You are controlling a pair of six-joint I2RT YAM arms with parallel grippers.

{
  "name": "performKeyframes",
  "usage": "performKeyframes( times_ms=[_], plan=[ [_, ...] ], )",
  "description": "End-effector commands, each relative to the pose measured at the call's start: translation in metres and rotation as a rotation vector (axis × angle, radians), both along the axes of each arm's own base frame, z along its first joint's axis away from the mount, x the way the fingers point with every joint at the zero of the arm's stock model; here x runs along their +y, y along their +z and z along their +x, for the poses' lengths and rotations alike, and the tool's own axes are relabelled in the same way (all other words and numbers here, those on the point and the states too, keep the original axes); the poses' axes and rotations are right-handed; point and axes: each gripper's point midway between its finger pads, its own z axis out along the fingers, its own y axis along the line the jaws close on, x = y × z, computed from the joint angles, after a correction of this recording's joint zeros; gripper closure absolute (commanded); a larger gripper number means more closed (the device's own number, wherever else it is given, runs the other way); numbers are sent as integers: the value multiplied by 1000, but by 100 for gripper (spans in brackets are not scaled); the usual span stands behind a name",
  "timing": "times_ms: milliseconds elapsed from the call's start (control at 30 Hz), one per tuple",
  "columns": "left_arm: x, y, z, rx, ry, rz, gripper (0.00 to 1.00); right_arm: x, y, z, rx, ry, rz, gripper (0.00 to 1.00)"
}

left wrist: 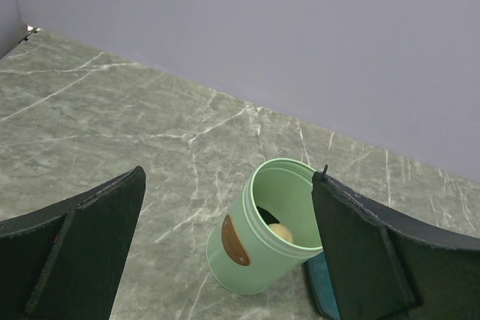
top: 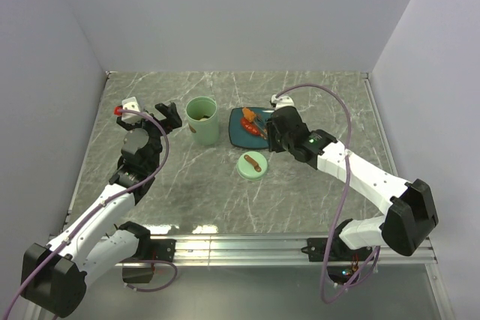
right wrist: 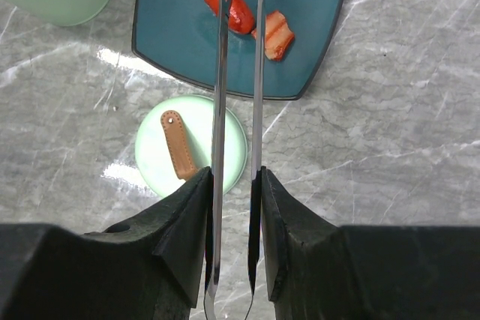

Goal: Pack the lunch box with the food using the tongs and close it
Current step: Pick up the food using the clamp

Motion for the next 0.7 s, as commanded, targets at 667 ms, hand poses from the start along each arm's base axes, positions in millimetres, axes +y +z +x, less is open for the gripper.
performKeyframes(
  times_ms=[667],
  plan=[
    [0, 10, 1, -46, -5, -5, 1, 14, 66, -6, -209, 71, 83, 61]
  ],
)
